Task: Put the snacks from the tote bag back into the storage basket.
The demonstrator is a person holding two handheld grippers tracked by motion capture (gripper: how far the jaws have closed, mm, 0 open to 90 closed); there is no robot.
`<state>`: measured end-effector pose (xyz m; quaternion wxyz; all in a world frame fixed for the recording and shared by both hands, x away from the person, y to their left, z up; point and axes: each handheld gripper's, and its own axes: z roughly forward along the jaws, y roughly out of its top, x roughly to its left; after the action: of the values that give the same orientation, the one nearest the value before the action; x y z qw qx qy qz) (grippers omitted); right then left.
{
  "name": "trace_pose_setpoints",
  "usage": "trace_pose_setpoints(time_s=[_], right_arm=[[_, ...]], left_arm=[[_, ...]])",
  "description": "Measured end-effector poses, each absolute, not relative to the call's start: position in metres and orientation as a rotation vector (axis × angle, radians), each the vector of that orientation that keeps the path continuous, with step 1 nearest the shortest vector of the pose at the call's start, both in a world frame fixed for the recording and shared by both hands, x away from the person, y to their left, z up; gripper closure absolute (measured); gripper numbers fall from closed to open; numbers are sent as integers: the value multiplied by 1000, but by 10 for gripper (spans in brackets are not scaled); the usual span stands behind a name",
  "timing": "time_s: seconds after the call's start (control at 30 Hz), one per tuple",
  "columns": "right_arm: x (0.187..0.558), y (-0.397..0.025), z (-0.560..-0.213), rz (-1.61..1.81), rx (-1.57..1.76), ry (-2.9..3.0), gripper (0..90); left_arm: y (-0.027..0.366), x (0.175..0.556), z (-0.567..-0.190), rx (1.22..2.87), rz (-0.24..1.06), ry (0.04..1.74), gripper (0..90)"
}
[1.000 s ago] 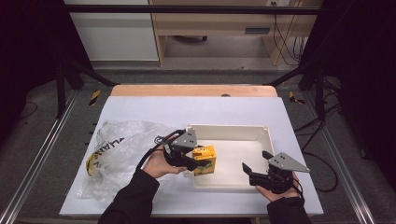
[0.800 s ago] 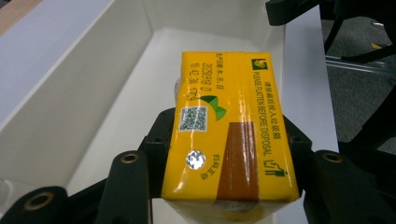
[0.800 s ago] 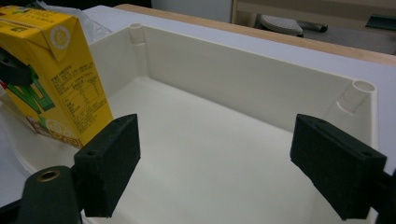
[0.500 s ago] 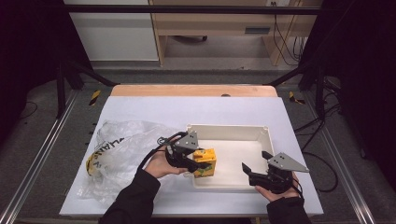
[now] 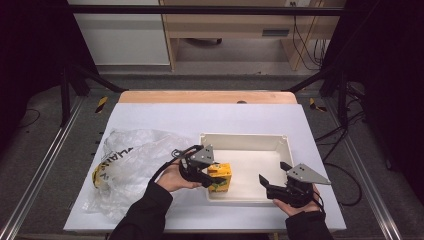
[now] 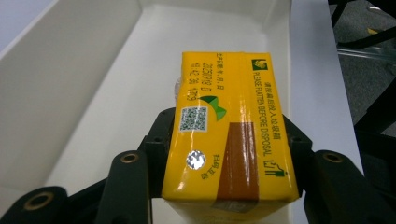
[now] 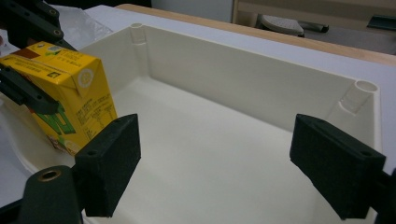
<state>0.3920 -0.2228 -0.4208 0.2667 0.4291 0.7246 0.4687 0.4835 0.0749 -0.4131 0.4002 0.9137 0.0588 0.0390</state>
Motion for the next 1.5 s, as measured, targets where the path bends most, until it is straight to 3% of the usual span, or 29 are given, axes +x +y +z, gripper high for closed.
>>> trace_pose_setpoints(time_s=[0.33, 0.57, 0.93, 1.5], right_arm=[[392, -222, -421, 1264, 1155, 1959, 165], [392, -222, -421, 1258, 1152, 1961, 165], [392, -223, -421, 1258, 1161, 1952, 165], [391, -226, -420, 1263, 1181, 1930, 158]], left_arm=[[75, 483, -415, 2298, 82, 143, 494], [76, 484, -415, 2259, 49, 195, 427], [92, 465, -386, 2163, 212, 295, 303], [156, 435, -384, 2059, 370, 603, 257]])
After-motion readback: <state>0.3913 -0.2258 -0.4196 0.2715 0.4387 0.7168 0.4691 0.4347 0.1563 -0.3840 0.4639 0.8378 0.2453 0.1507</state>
